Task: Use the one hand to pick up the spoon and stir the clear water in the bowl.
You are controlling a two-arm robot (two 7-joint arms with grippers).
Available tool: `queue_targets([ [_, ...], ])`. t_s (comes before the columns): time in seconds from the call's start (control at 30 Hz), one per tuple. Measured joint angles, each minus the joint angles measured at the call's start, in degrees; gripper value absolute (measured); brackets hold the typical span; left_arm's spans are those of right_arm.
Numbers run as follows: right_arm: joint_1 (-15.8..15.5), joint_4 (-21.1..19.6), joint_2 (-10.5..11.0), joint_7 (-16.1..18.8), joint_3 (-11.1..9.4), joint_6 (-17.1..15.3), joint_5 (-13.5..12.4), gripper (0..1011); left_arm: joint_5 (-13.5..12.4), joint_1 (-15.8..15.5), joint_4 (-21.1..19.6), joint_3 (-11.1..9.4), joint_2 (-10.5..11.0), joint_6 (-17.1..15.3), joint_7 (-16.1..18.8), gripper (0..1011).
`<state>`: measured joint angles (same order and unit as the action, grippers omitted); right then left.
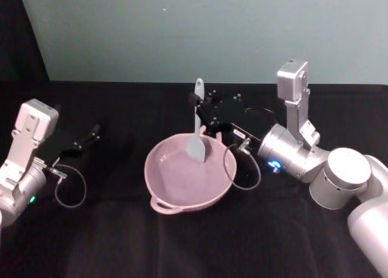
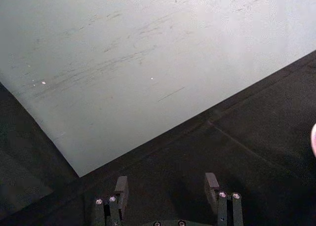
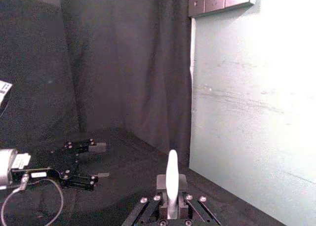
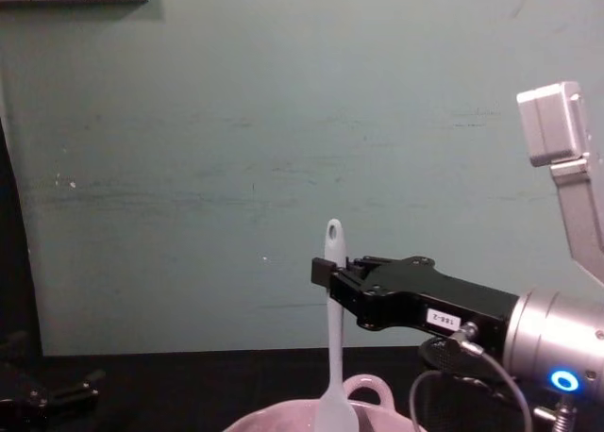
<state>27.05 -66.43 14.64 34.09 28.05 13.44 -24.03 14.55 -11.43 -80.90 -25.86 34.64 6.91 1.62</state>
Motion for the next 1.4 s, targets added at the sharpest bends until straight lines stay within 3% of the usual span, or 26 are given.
queue_targets([
  [0.43,-4.32,-6.87,3.70,2.31,-0.82,-2.15,-1.45,116,0.00,0.00,0.00,0.00,0.00,0.00,0.00,1011],
  [0.83,-7.20,-11.95,6.02,3.84,-0.12,-3.78,-3.93,116,0.00,0.00,0.00,0.00,0.00,0.00,0.00,1011],
  [1.03,-7.40,-12.59,5.99,4.06,0.81,-4.32,-4.46,114,0.00,0.00,0.00,0.00,0.00,0.00,0.00,1011],
  [1.4,-5.79,-10.42,3.89,3.43,2.73,-4.64,-4.45,116,0.00,-0.01,0.00,0.00,0.00,0.00,0.00,1011],
])
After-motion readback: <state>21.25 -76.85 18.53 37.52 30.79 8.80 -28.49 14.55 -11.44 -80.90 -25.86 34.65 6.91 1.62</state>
